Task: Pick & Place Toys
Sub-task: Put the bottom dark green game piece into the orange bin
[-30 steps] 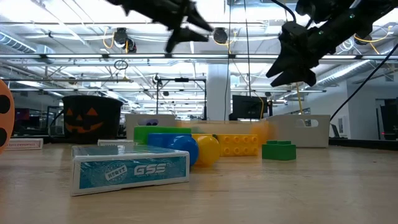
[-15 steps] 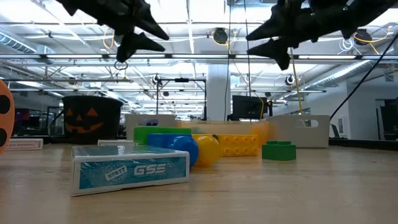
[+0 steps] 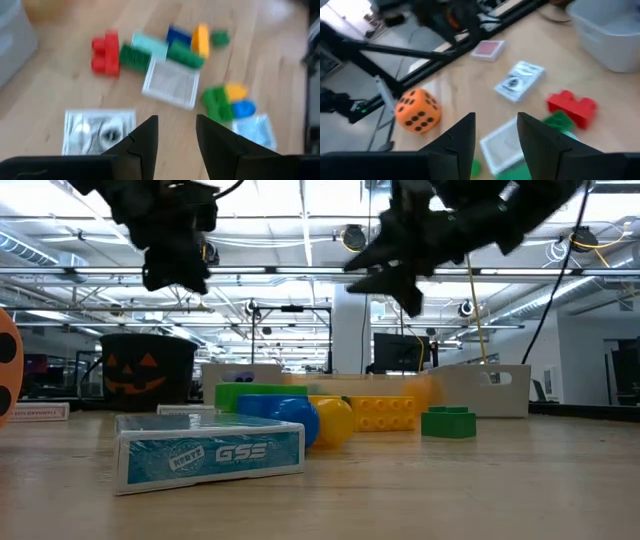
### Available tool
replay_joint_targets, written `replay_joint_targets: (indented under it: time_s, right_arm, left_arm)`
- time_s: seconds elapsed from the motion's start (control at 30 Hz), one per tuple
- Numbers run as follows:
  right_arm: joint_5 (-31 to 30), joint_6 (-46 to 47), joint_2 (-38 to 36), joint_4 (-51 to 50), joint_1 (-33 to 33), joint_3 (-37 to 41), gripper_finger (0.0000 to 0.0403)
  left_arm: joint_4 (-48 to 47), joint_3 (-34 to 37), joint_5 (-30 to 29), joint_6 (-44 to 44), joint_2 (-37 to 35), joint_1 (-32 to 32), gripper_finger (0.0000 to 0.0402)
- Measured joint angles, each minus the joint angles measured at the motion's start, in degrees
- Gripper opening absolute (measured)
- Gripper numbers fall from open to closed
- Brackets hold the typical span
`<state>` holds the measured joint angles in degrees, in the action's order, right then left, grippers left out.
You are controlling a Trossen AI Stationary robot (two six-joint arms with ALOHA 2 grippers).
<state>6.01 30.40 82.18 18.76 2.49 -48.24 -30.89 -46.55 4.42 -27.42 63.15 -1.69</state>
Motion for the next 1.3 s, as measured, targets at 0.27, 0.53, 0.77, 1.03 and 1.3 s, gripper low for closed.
replay_joint_targets:
  time_s: [0.27,0.53,0.77,1.03,1.3]
  right_arm:
    - [-2.5,-6.3,5.7,-32.0,-9.5,-16.8,0.0125]
    - [-12.3,1.5,6.1,-45.1,-20.5,-19.3,0.0125]
    - [-18.2,13.4,9.2,-45.8,-23.5,-18.6,0.0125]
    - [-18.2,24.9,15.5,-46.5,-23.1,-18.5,0.0125]
    - [-18.2,25.6,16.1,-46.5,-21.9,-18.6,0.0125]
  left_arm:
    - [-4.4,0.0,1.7,6.0,0.0,1.6,0.0136]
    - [-4.5,0.0,1.7,8.9,0.0,2.0,0.0136]
    - [-3.0,0.0,1.7,9.3,0.0,2.5,0.0136]
    - [-2.0,0.0,1.7,9.1,0.0,2.5,0.0136]
    - [-2.0,0.0,1.7,9.2,0.0,2.5,0.0136]
